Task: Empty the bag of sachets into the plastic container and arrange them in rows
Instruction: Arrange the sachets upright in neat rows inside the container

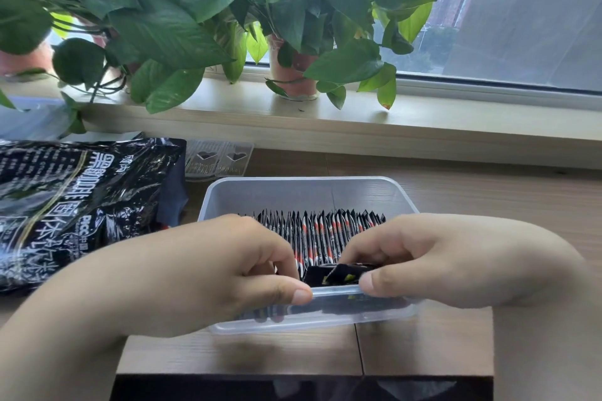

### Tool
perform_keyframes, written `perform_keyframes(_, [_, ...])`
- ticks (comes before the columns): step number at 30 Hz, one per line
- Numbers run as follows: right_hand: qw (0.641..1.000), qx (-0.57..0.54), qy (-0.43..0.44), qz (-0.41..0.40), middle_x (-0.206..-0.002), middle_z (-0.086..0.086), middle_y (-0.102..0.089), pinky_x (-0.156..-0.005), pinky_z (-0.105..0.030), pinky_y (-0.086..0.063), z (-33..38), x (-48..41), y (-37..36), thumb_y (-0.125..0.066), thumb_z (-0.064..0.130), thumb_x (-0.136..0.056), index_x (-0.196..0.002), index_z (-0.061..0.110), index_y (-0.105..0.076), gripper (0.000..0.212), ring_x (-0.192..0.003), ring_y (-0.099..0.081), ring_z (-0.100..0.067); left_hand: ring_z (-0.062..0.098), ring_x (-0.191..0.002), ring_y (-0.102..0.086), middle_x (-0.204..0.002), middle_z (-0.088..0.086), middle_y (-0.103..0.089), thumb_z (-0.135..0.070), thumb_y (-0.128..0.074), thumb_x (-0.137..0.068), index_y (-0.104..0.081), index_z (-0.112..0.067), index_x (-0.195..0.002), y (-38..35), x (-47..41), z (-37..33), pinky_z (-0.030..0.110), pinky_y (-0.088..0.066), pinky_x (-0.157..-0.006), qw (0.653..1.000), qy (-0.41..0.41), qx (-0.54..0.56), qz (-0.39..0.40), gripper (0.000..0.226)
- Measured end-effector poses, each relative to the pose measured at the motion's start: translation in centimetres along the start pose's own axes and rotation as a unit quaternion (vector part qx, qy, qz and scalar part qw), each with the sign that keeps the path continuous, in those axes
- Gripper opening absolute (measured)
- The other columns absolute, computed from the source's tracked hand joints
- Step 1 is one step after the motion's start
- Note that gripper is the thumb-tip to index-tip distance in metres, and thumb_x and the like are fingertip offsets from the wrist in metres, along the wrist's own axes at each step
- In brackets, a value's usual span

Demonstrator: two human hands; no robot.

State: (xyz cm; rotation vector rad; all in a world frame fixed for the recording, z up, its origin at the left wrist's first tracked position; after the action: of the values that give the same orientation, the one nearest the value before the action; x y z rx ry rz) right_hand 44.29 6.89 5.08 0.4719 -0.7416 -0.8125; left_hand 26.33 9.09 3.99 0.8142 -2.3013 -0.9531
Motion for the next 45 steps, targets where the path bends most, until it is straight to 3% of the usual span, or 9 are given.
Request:
perform_keyframes(5, [0.999,-0.001,0.041,0.003,-0.113,0.000,-0.075,-0.100,-0.049,-0.048,0.0,0.5,0.3,-0.062,0.025,-0.093,-0.117,0.026,-0.065,0.024,-0.107,-0.068,-0.024,0.010,-0.076,-0.073,-0.086,-0.016,-0.078,-0.061,-0.065,-0.081,-0.069,-0.040,-0.099,0.5,0.4,0.5,0.027,-0.061,-0.063,0.997,-0.030,0.066,0.005,0.028])
perform_keyframes(11, [0.997,0.005,0.074,-0.028,-0.114,0.003,-0.074,-0.102,-0.044,-0.048,0.1,0.4,0.9,-0.068,0.021,-0.092,-0.120,0.022,-0.066,0.028,-0.108,-0.068,-0.015,0.009,-0.080,-0.073,-0.093,-0.009,-0.079,-0.036,-0.070,-0.089,-0.073,-0.036,-0.103,1.6,0.8,1.1,0.022,-0.059,-0.072,0.988,-0.080,0.134,-0.011,0.014])
perform_keyframes(14, [0.994,-0.008,0.096,-0.049,-0.108,-0.013,-0.072,-0.094,-0.055,-0.047,0.2,0.4,1.4,-0.061,0.017,-0.095,-0.114,0.017,-0.068,0.019,-0.097,-0.066,-0.029,0.010,-0.087,-0.075,-0.093,-0.003,-0.080,-0.021,-0.067,-0.092,-0.074,-0.026,-0.100,2.0,0.4,0.8,0.021,-0.056,-0.079,0.982,-0.097,0.158,-0.045,0.012])
perform_keyframes(22, [0.984,-0.036,0.096,-0.149,-0.083,-0.004,-0.071,-0.071,-0.035,-0.047,-0.2,-0.1,2.9,-0.055,0.024,-0.092,-0.101,0.017,-0.068,0.017,-0.074,-0.060,-0.011,0.007,-0.079,-0.075,-0.081,-0.011,-0.079,-0.021,-0.072,-0.092,-0.073,-0.037,-0.093,4.0,0.0,0.4,0.022,-0.055,-0.076,0.947,-0.075,0.157,-0.271,0.016])
perform_keyframes(26, [0.961,-0.081,0.104,-0.243,-0.091,-0.012,-0.072,-0.071,-0.036,-0.049,-0.3,0.1,4.4,-0.056,0.018,-0.099,-0.106,0.021,-0.068,0.014,-0.076,-0.061,-0.021,0.002,-0.078,-0.075,-0.078,-0.014,-0.079,-0.022,-0.071,-0.089,-0.070,-0.042,-0.093,5.0,0.3,0.9,0.027,-0.055,-0.076,0.912,-0.042,0.179,-0.368,0.021])
perform_keyframes(29, [0.912,-0.150,0.110,-0.365,-0.086,-0.007,-0.076,-0.070,-0.044,-0.056,0.1,0.3,5.4,-0.058,0.017,-0.099,-0.101,0.030,-0.070,0.017,-0.081,-0.068,-0.036,0.022,-0.076,-0.077,-0.075,-0.007,-0.079,-0.020,-0.074,-0.088,-0.070,-0.039,-0.091,5.4,0.3,1.1,0.049,-0.061,-0.078,0.871,-0.025,0.219,-0.440,0.020])
perform_keyframes(32, [0.858,-0.224,0.137,-0.442,-0.083,0.002,-0.077,-0.068,-0.042,-0.062,1.7,-0.3,4.8,-0.061,0.021,-0.098,-0.099,0.038,-0.070,0.019,-0.078,-0.073,-0.022,0.035,-0.077,-0.076,-0.079,0.000,-0.080,-0.016,-0.072,-0.089,-0.071,-0.033,-0.087,5.1,-0.2,0.4,0.057,-0.061,-0.076,0.844,-0.035,0.292,-0.449,0.017])
perform_keyframes(38, [0.817,-0.279,0.159,-0.478,-0.086,0.009,-0.078,-0.081,-0.045,-0.060,4.1,-3.1,2.6,-0.064,0.018,-0.094,-0.097,0.033,-0.071,0.016,-0.081,-0.073,-0.013,0.025,-0.070,-0.077,-0.075,0.015,-0.077,-0.004,-0.073,-0.083,-0.075,-0.016,-0.077,5.1,-0.8,-0.9,0.033,-0.062,-0.057,0.817,-0.079,0.409,-0.399,0.014])
perform_keyframes(45, [0.815,-0.246,0.147,-0.503,-0.083,0.019,-0.075,-0.069,-0.015,-0.051,4.5,-4.4,2.1,-0.069,0.024,-0.088,-0.091,0.032,-0.068,0.009,-0.077,-0.068,0.002,0.021,-0.061,-0.073,-0.076,0.016,-0.076,-0.015,-0.081,-0.064,-0.073,-0.013,-0.063,5.3,-1.2,-0.5,0.030,-0.058,-0.051,0.807,-0.081,0.427,-0.400,0.008])
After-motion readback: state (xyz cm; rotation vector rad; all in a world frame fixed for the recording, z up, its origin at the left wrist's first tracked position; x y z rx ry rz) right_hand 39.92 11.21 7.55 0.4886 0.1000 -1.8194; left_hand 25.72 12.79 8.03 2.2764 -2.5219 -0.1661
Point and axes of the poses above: each hand's wrist, its own x-axis away from the middle knuckle, its own y-axis out of the back of the hand, z = x × y, the point moved 6 cm from there along -x, towards the middle knuckle
